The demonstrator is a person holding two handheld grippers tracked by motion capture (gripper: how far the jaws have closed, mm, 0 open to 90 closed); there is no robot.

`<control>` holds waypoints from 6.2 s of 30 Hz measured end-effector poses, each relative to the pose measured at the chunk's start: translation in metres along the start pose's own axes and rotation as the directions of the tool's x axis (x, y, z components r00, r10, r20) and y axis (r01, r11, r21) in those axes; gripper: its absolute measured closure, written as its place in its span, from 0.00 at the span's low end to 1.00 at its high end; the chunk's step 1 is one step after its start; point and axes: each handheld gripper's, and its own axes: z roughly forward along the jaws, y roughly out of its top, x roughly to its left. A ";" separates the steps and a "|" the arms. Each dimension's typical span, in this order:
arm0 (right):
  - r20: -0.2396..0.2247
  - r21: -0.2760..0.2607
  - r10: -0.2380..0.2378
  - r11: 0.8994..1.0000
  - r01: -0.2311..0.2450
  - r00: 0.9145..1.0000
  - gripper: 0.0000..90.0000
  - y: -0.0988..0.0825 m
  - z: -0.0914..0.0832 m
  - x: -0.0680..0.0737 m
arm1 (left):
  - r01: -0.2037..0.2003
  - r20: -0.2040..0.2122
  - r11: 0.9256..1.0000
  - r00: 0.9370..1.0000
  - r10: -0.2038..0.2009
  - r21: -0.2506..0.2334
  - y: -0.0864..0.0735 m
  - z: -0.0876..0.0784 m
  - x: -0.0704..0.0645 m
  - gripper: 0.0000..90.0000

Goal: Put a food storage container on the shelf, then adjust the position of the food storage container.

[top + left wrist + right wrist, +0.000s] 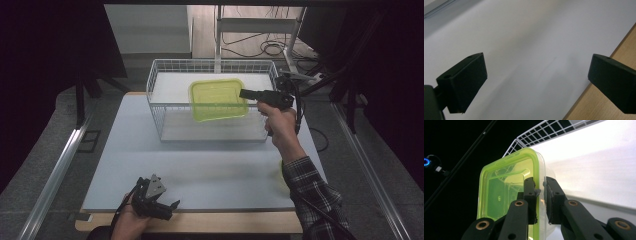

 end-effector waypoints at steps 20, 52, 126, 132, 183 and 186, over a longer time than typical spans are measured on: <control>0.129 -0.071 0.016 0.997 -0.007 0.991 0.89 0.033 0.024 -0.008 | -0.001 0.004 1.000 1.000 0.001 -0.002 0.000 0.000 0.000 0.02; 0.288 -0.005 -0.105 0.994 0.111 0.952 0.76 0.048 0.051 -0.015 | -0.006 0.015 1.000 1.000 0.006 0.011 0.000 0.001 -0.001 0.02; 0.125 0.200 -0.527 0.843 0.499 0.841 0.07 -0.076 -0.014 0.018 | 0.019 0.026 0.999 0.999 -0.018 -0.032 0.000 -0.001 0.001 0.03; 0.091 0.215 -0.512 0.848 0.485 0.854 0.06 -0.090 -0.019 0.015 | 0.013 0.022 0.999 1.000 -0.012 -0.037 0.000 -0.002 0.001 0.03; 0.241 0.328 -0.593 0.795 0.511 0.768 0.10 -0.212 -0.039 -0.033 | -0.012 0.014 1.000 1.000 0.012 -0.019 0.001 -0.001 -0.002 0.02; 0.249 0.324 -0.578 0.806 0.495 0.777 0.15 -0.209 -0.042 -0.036 | -0.012 0.015 1.000 1.000 0.012 -0.018 0.001 -0.001 -0.002 0.02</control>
